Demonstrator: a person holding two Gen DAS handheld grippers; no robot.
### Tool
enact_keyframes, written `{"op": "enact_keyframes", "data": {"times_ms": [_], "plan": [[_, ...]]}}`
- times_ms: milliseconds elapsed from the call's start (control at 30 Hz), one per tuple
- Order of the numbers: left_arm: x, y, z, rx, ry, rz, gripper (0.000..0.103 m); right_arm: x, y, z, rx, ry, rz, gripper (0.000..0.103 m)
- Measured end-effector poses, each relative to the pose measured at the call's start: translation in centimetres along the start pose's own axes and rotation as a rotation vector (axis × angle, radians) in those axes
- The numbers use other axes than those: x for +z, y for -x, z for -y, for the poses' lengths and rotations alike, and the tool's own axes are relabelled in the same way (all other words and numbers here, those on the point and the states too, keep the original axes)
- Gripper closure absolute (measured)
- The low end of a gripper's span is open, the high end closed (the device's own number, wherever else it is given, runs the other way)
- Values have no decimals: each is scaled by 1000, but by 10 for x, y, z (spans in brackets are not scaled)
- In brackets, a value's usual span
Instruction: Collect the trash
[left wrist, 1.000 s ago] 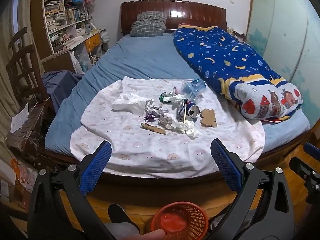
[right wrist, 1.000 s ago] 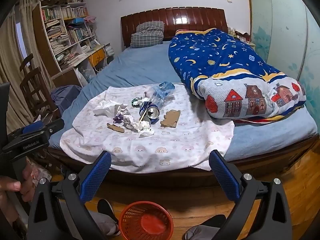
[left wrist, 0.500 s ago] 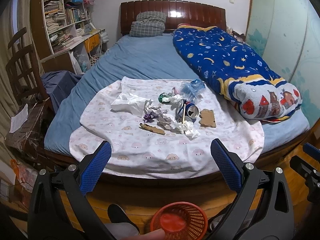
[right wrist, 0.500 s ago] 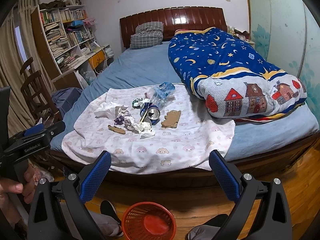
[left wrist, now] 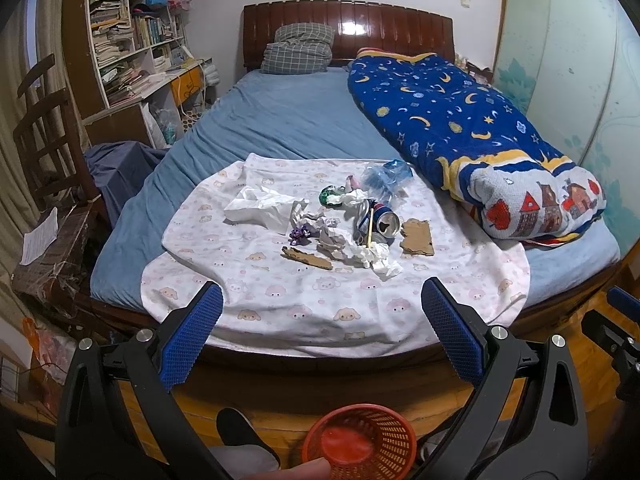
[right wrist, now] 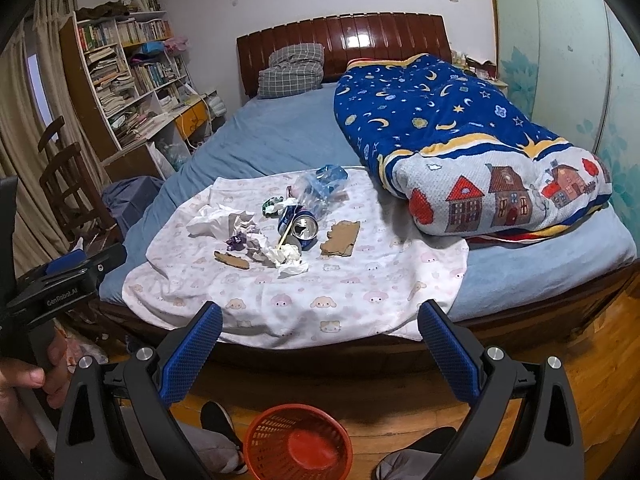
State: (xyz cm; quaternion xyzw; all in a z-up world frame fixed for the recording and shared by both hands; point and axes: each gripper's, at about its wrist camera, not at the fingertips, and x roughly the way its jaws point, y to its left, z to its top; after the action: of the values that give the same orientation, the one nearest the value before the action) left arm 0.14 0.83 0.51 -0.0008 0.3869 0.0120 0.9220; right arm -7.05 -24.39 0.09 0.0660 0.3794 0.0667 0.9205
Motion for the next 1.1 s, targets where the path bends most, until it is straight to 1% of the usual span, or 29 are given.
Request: {"op": "enact_keyframes", "data": {"times_ms": [133, 300, 400, 467, 700, 800, 833, 900, 933, 1067, 1100], "plan": [[0, 0, 0, -1, -1, 0, 4, 0, -1, -1, 4, 9, 0, 7], [1, 0, -2, 1, -6, 1, 4, 0, -3, 0, 0, 2, 9, 7], [1, -1, -3, 2, -4, -2, 4, 2, -6, 2, 19, -12, 8, 7], [1, -2, -2, 3, -7, -5, 4, 4, -9, 2, 11, -15, 6, 7], [4, -16, -4, 6, -5, -10, 4, 21, -32, 1, 14, -4, -3, 7], [4, -27, -5, 5, -6, -18, 4, 40, -61, 1, -14, 25, -15, 7], [4, -32, -4, 6, -6, -23, 4, 48, -81, 2, -22, 35, -25, 7], [3, -43, -5, 4, -6, -34, 4, 59, -110, 7, -5, 29, -47, 7], [3, -49, -6, 4, -8, -40, 4, 67, -136, 12, 6, 23, -65, 7], [4, -74, -10, 12, -9, -60, 4, 83, -214, 23, 29, 8, -111, 7], [5, -81, -12, 14, -6, -66, 4, 85, -233, 24, 27, 14, -124, 9]]}}
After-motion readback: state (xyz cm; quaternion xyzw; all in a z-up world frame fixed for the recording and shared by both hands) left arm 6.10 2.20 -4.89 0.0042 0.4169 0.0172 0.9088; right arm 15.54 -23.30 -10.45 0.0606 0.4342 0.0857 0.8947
